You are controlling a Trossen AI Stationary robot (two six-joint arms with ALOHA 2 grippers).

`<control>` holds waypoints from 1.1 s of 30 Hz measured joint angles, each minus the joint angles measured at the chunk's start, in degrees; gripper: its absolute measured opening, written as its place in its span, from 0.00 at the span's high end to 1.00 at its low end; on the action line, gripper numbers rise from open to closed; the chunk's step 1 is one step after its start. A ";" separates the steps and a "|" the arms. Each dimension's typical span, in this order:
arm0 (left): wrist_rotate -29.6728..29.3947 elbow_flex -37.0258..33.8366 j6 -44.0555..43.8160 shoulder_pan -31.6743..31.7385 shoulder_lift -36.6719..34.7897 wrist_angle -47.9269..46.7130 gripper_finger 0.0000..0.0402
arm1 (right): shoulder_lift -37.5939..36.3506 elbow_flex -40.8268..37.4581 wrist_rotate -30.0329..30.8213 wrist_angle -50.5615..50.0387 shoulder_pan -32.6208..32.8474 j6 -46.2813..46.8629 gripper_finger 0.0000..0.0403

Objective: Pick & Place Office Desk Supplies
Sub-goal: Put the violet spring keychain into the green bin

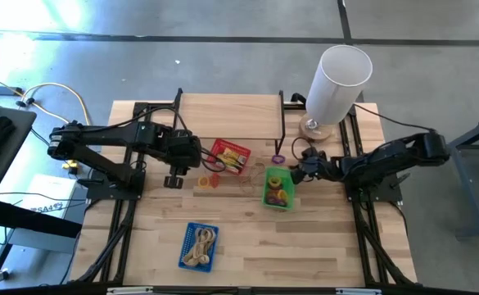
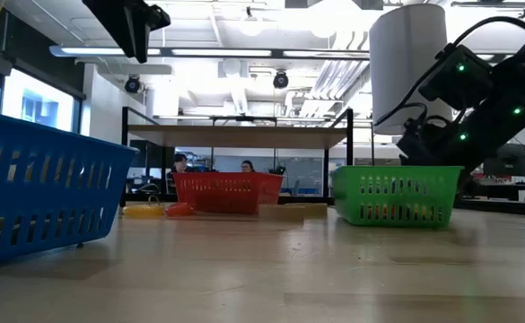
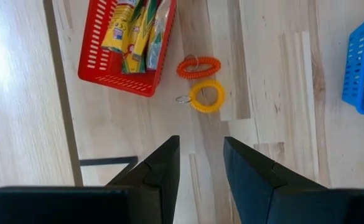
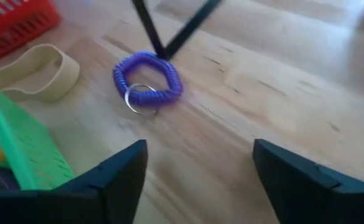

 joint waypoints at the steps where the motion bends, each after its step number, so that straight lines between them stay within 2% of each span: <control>1: 0.00 0.00 0.00 -0.01 0.00 0.05 0.71 | 1.28 0.03 -0.01 1.90 0.00 -1.61 0.28; 7: -0.02 0.00 -0.52 -0.01 0.00 0.05 0.71 | 7.86 0.08 -0.38 11.55 -0.02 -7.91 0.20; 15: -0.04 0.00 -0.57 -0.01 0.00 0.09 0.71 | 13.59 0.14 -0.24 18.99 1.54 -16.36 0.21; 20: -0.04 0.00 -0.22 -0.01 0.00 0.81 0.71 | 14.28 0.12 -0.10 20.10 1.38 -23.38 0.22; 28: -0.07 0.00 0.84 -0.01 0.00 1.19 0.71 | 14.24 0.10 -1.71 20.38 -0.80 -29.17 0.22; 33: -0.07 0.00 1.88 -0.01 0.00 2.57 0.71 | 14.32 0.03 -5.04 22.53 -3.06 -32.20 0.22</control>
